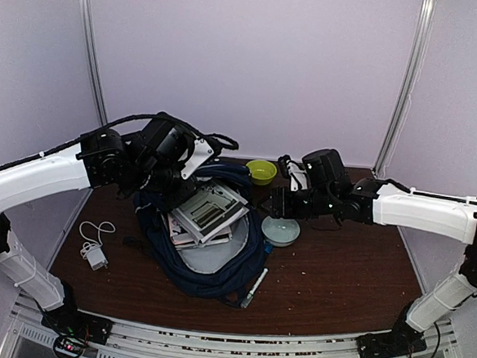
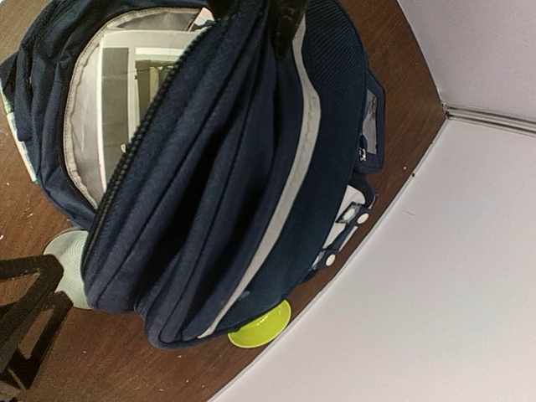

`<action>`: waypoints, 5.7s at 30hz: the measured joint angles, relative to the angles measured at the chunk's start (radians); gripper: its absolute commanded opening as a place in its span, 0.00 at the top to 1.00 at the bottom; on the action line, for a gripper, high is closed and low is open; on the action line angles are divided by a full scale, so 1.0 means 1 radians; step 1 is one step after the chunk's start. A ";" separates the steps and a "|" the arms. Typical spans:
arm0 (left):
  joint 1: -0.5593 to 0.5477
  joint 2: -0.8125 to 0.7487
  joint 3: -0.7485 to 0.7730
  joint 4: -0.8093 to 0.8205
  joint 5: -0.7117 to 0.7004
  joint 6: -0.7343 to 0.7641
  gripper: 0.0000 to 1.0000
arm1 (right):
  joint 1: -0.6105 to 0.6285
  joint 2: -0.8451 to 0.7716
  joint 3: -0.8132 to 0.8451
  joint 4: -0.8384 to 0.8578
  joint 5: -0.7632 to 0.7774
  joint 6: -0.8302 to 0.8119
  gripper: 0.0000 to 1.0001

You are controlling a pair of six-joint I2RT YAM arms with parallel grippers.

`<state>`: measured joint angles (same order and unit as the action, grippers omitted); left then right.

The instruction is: Pack the student bag

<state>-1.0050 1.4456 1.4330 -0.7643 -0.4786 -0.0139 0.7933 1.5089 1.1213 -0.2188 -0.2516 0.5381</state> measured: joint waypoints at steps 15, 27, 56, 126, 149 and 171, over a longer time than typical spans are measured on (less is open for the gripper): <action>0.002 0.000 -0.002 0.000 -0.004 0.001 1.00 | 0.062 0.244 0.040 0.258 -0.132 0.157 0.71; 0.011 -0.008 -0.024 0.014 -0.003 0.001 1.00 | 0.122 0.263 0.037 0.329 -0.080 0.226 0.71; 0.249 -0.245 -0.094 0.171 0.585 -0.074 0.02 | 0.184 -0.029 -0.182 0.139 0.210 0.149 0.35; 0.381 -0.665 -0.954 0.423 0.295 -0.756 0.06 | -0.181 0.330 0.283 0.057 0.007 0.088 0.51; 0.915 -0.004 -0.732 0.695 0.728 -0.533 0.02 | 0.063 0.297 -0.029 0.079 0.056 0.101 0.42; 0.607 -0.494 -1.094 0.752 0.520 -0.756 0.09 | -0.099 0.438 0.268 -0.034 0.020 0.071 0.43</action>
<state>-0.3977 0.9516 0.3386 -0.0128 0.0414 -0.7704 0.6941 1.9469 1.3891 -0.2531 -0.2314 0.6090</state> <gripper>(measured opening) 0.889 0.572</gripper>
